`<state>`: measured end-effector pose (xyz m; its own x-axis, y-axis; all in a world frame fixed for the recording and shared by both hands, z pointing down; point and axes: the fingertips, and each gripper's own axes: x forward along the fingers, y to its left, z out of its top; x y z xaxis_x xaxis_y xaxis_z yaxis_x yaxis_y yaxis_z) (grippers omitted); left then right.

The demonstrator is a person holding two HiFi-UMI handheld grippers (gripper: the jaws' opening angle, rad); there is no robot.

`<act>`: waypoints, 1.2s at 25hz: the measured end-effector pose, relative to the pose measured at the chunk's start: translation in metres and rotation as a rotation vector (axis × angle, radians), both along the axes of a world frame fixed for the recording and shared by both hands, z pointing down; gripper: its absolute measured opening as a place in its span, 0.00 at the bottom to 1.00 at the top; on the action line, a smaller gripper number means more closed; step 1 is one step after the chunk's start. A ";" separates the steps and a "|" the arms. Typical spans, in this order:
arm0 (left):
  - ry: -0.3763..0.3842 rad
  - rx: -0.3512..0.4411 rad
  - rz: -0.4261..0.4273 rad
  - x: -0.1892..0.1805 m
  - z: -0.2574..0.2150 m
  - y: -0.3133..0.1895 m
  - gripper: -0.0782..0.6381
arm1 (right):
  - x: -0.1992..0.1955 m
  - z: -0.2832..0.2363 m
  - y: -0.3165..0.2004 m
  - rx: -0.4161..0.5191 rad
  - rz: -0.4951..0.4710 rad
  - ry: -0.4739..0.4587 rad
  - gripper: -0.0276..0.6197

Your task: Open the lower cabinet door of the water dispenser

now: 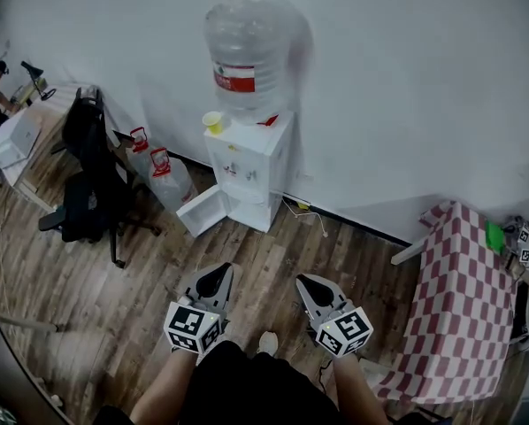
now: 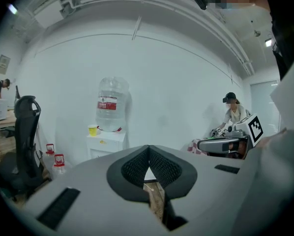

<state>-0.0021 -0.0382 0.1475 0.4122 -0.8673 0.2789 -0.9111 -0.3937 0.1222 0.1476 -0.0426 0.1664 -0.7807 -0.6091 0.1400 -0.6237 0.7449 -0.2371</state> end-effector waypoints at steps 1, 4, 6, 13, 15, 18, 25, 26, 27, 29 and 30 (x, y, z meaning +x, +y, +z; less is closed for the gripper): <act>-0.002 -0.002 0.004 -0.001 -0.001 0.005 0.13 | -0.001 -0.002 0.004 0.006 0.004 -0.005 0.09; -0.004 0.022 0.013 -0.006 -0.008 0.016 0.13 | -0.002 -0.012 0.017 0.026 0.025 -0.016 0.09; -0.002 0.026 0.025 -0.010 -0.012 0.024 0.13 | -0.002 -0.017 0.024 0.037 0.050 -0.025 0.09; 0.007 0.035 0.071 -0.033 -0.021 0.077 0.13 | -0.016 -0.024 0.074 0.049 0.114 -0.028 0.09; 0.012 0.032 0.081 -0.042 -0.020 0.098 0.13 | -0.024 -0.027 0.097 0.044 0.134 -0.051 0.09; 0.028 0.067 0.076 -0.060 -0.024 0.130 0.13 | -0.036 -0.028 0.134 0.035 0.149 -0.065 0.09; 0.066 0.060 0.070 -0.098 -0.016 0.210 0.13 | -0.057 -0.028 0.224 0.026 0.183 -0.036 0.09; 0.069 0.066 0.073 -0.101 -0.016 0.221 0.13 | -0.060 -0.029 0.236 0.027 0.187 -0.032 0.09; 0.071 0.069 0.079 -0.102 -0.016 0.231 0.13 | -0.060 -0.029 0.248 0.027 0.194 -0.026 0.09; 0.075 0.075 0.095 -0.103 -0.016 0.248 0.13 | -0.060 -0.030 0.269 0.028 0.213 -0.021 0.09; 0.076 0.079 0.104 -0.102 -0.016 0.257 0.13 | -0.060 -0.031 0.279 0.030 0.220 -0.020 0.09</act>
